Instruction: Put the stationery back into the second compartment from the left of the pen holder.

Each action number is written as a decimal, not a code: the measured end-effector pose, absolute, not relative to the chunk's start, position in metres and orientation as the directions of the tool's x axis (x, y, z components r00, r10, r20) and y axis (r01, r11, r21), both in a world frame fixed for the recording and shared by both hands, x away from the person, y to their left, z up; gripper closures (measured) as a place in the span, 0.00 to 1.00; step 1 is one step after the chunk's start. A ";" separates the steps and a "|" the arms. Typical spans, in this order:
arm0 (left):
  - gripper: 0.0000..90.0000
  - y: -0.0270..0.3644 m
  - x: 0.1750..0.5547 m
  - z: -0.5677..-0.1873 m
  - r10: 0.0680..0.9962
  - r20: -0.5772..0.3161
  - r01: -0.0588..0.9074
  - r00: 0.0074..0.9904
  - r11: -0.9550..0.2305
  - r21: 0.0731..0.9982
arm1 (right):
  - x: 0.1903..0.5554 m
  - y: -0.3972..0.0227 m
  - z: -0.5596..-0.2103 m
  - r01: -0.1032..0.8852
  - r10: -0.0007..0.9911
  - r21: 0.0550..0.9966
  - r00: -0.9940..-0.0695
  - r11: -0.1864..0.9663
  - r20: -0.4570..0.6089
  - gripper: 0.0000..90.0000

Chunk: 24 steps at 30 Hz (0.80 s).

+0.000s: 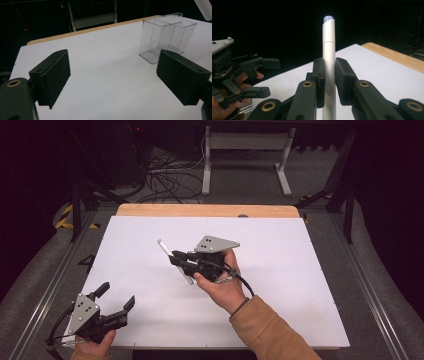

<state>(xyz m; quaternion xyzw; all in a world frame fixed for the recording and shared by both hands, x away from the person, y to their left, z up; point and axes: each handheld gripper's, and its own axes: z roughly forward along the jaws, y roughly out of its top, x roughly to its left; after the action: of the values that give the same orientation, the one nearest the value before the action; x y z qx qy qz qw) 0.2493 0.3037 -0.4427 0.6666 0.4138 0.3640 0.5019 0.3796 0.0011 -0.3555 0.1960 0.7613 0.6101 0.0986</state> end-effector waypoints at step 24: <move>0.14 0.303 0.250 -0.443 0.917 0.071 0.186 0.393 -0.155 0.970 | 0.409 -0.035 -0.372 0.073 0.513 0.991 -0.858 0.109 0.007 0.88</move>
<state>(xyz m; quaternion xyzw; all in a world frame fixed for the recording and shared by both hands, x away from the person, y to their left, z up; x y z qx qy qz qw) 0.2496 0.3034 -0.4429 0.6669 0.4133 0.3642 0.5018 0.4086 -0.0354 -0.3720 0.2021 0.7243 0.6361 0.1730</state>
